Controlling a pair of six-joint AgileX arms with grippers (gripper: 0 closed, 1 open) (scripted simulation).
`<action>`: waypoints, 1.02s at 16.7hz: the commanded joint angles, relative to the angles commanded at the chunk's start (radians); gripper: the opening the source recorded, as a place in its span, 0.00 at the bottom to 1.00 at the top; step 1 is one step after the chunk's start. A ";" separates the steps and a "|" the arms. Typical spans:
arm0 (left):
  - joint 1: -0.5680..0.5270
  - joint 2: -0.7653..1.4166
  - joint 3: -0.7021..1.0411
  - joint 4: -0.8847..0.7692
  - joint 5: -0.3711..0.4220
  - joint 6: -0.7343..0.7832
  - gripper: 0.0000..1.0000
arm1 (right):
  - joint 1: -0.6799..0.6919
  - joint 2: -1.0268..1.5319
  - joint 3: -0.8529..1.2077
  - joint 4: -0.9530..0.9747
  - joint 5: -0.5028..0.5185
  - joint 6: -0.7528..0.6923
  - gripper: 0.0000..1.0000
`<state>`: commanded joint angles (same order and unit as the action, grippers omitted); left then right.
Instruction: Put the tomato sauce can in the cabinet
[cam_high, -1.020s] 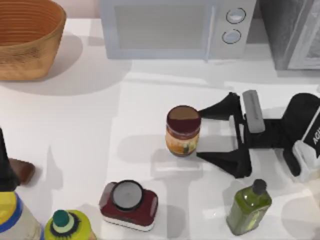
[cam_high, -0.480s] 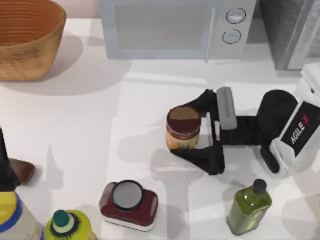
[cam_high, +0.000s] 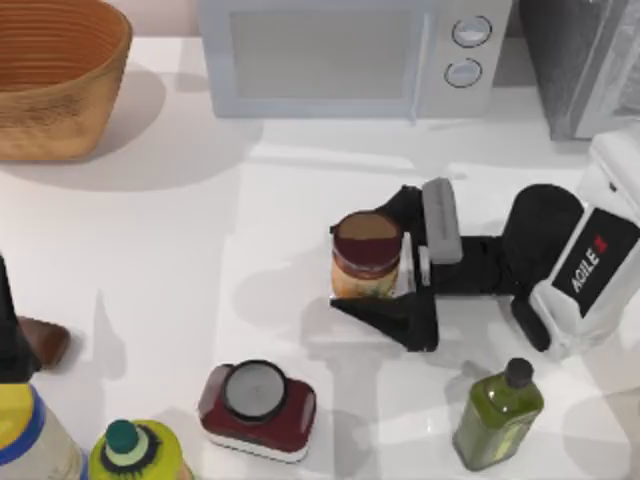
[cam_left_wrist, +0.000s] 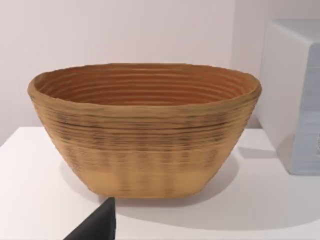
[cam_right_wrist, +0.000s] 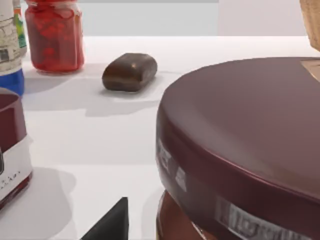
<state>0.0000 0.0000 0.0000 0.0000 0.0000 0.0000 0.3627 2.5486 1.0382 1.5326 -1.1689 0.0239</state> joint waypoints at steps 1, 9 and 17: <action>0.000 0.000 0.000 0.000 0.000 0.000 1.00 | 0.000 0.000 0.000 0.000 0.000 0.000 0.70; 0.000 0.000 0.000 0.000 0.000 0.000 1.00 | 0.000 0.000 0.000 0.000 0.000 0.000 0.10; 0.000 0.000 0.000 0.000 0.000 0.000 1.00 | 0.000 0.000 0.000 0.000 0.000 0.000 0.00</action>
<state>0.0000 0.0000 0.0000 0.0000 0.0000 0.0000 0.3627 2.5486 1.0382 1.5326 -1.1689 0.0239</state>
